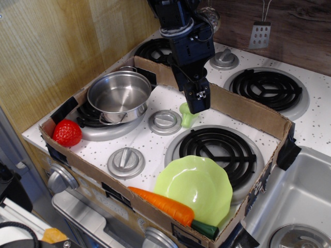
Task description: Take carrot off plate
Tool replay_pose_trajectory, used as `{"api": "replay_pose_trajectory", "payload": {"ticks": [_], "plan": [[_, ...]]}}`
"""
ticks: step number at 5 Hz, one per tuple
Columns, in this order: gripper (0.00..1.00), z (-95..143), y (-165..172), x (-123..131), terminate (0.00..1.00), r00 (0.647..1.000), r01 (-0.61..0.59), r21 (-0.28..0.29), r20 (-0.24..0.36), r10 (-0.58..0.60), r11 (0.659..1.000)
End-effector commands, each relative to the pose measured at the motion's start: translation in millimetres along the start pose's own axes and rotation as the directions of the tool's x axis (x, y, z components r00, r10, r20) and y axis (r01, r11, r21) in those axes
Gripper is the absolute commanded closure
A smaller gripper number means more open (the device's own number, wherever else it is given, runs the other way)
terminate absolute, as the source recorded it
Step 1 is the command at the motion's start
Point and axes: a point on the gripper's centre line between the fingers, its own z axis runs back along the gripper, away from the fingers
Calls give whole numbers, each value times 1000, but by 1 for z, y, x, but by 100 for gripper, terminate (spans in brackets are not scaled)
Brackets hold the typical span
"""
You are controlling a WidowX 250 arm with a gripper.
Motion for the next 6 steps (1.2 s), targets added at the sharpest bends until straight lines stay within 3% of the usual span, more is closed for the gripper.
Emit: {"api": "replay_pose_trajectory", "payload": {"ticks": [1,2,3,4,5,6], "plan": [[0,0,0,0,0,1000,0,0,0,0,1000],[0,9,-7,5,0,998,2,-8,-64,-2,1000],[0,15,-19,-1,0,997,38,29,-75,-36,999],[0,16,-38,-12,0,1000,10,3,-29,-10,1000],[0,4,-50,-30,0,987,162,-27,-21,-162,987],[0,0,-56,-43,0,961,275,-128,-3,-278,953]]}}
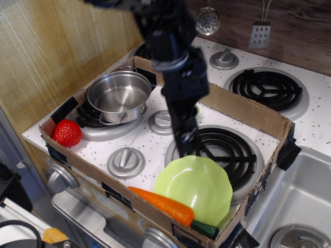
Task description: Take carrot off plate
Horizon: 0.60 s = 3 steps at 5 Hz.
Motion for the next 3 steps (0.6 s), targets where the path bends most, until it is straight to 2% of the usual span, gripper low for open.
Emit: {"api": "replay_pose_trajectory", "payload": {"ticks": [1,2,3], "plan": [[0,-3,-8,-17,0,960,278,-94,74,-271,956],[0,-12,-16,-23,0,914,401,-59,102,-394,914],[0,-14,-29,-22,0,883,455,73,90,-460,888]]}}
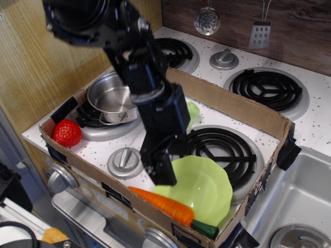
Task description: Take carrot off plate
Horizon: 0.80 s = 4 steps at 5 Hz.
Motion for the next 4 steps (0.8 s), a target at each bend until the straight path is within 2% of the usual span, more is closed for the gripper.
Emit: {"api": "replay_pose_trajectory", "payload": {"ticks": [1,2,3,4], "plan": [[0,5,-10,16,0,992,119,261,-63,-106,958],[0,1,-12,23,0,989,142,278,-81,-124,950],[0,-2,-8,28,0,986,162,227,-82,-147,960],[0,-6,-5,28,0,976,206,137,-94,-194,969]]}}
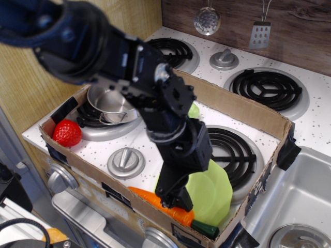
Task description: Take carrot off plate
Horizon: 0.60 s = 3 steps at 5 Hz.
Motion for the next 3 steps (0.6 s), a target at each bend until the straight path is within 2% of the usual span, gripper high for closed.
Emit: {"api": "replay_pose_trajectory", "payload": {"ticks": [1,3], "plan": [[0,4,14,-2,0,993,93,-128,-57,-101,987],[0,-3,2,-8,0,995,84,-96,-53,-90,992]]}}
